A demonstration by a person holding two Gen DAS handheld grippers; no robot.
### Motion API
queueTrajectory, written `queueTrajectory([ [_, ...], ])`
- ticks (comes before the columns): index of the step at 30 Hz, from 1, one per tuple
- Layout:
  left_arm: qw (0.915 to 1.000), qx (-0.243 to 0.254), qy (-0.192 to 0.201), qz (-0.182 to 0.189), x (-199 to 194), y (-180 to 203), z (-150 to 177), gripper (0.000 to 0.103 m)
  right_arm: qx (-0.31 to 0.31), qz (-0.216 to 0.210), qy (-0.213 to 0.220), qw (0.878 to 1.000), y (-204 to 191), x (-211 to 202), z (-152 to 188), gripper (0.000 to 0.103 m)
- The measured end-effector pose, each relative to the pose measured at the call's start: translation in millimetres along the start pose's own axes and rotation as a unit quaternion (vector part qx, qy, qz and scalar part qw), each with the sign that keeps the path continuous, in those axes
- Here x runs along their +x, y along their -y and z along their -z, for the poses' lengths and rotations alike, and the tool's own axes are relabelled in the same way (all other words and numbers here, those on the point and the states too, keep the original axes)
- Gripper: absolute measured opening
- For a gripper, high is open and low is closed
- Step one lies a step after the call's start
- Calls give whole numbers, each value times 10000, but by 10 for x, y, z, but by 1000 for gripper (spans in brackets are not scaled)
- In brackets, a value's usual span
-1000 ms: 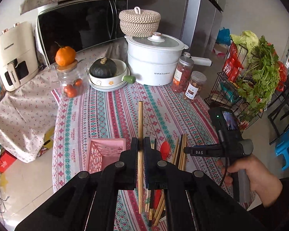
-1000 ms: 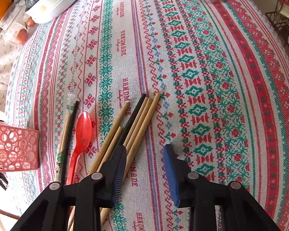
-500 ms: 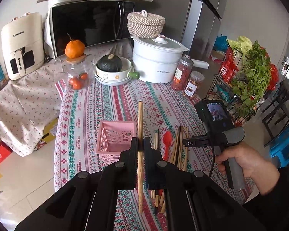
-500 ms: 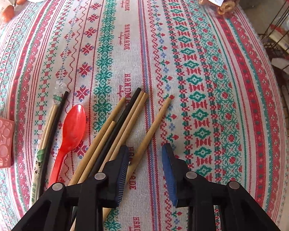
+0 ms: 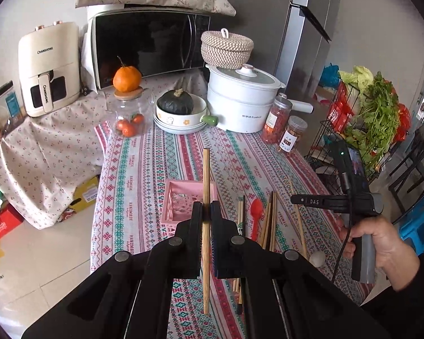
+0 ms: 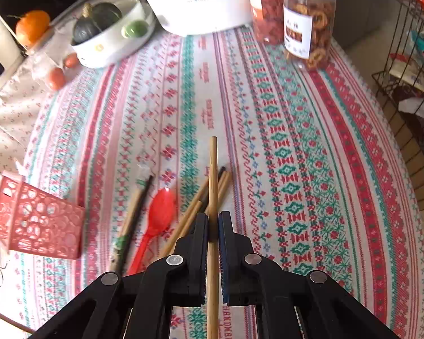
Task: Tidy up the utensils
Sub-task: 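Lift the chopstick with the left tool while the right tool grasps another chopstick, then carry both upright chopsticks over the pink basket with both tools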
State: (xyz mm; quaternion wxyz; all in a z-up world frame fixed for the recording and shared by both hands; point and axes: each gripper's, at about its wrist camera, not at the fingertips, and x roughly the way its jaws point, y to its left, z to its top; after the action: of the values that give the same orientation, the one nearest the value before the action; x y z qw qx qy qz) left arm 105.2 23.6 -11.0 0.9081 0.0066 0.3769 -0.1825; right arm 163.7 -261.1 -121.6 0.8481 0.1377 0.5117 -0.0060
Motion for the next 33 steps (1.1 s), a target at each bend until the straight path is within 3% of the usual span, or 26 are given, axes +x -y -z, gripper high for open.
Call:
queueTrajectory([
  [8,9983,-74,578,68,-335,11,-170,5,-539,-303,1232,9905,-345,-948,-26,6],
  [15,9899,-237,1388,131,-682,-61,-374,5,-993,-718,2237,9669,-711,-1656,-27,6],
  [20,9842,-222,1757,14,-750,-85,-598,5,-1085,-1157,2739,9486,-975,-1971,-127,6],
  [24,9804,-125,1961,-143,-649,-86,-727,5,-1224,-1412,3349,9235,-1222,-2044,-173,6],
  [28,9773,-204,2095,-250,-425,-188,-730,5,-1044,-1923,3623,9060,-1295,-1855,-155,6],
  [33,9817,-420,1840,-262,-37,-364,-703,5,-1074,-1970,3455,9112,-1402,-1463,-243,6],
])
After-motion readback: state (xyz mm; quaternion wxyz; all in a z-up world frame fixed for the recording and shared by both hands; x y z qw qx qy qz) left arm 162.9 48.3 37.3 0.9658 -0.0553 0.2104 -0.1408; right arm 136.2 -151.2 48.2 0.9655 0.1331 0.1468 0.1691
